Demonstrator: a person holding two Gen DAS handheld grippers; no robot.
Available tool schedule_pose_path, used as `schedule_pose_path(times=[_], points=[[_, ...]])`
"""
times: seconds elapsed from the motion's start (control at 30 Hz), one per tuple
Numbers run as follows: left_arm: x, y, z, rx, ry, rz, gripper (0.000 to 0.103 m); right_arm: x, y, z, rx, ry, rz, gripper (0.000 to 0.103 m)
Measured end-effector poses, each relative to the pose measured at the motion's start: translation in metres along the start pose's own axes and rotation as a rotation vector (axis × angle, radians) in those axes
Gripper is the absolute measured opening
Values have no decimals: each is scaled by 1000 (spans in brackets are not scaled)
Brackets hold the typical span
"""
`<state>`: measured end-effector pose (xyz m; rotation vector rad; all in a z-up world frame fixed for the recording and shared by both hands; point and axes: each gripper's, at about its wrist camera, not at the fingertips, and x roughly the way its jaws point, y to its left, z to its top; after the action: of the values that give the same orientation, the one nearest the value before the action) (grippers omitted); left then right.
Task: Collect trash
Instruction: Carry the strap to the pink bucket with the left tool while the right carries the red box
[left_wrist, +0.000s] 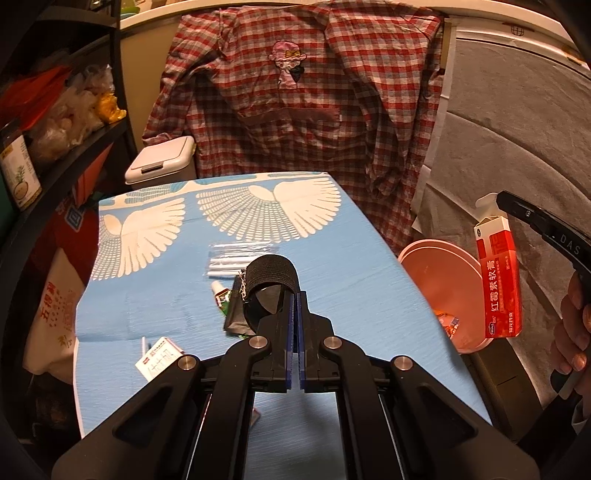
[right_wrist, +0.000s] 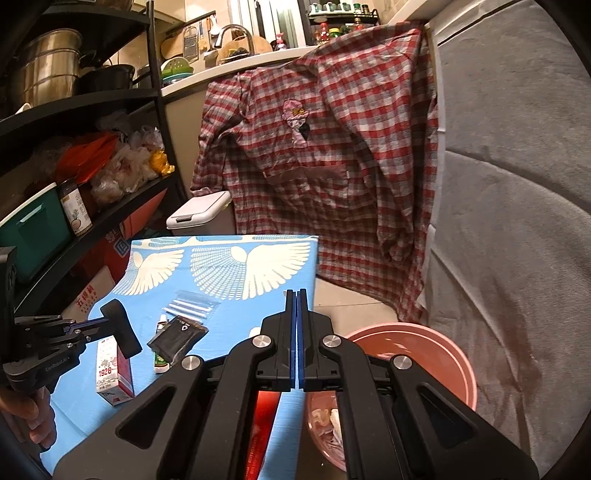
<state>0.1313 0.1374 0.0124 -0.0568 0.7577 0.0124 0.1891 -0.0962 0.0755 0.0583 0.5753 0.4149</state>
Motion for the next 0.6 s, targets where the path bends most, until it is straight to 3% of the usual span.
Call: schedule_pose_path(times=[0.6], points=[[10,-61,15,45,-3,-65,2,-13,-44,2,21,-5,-90,1]])
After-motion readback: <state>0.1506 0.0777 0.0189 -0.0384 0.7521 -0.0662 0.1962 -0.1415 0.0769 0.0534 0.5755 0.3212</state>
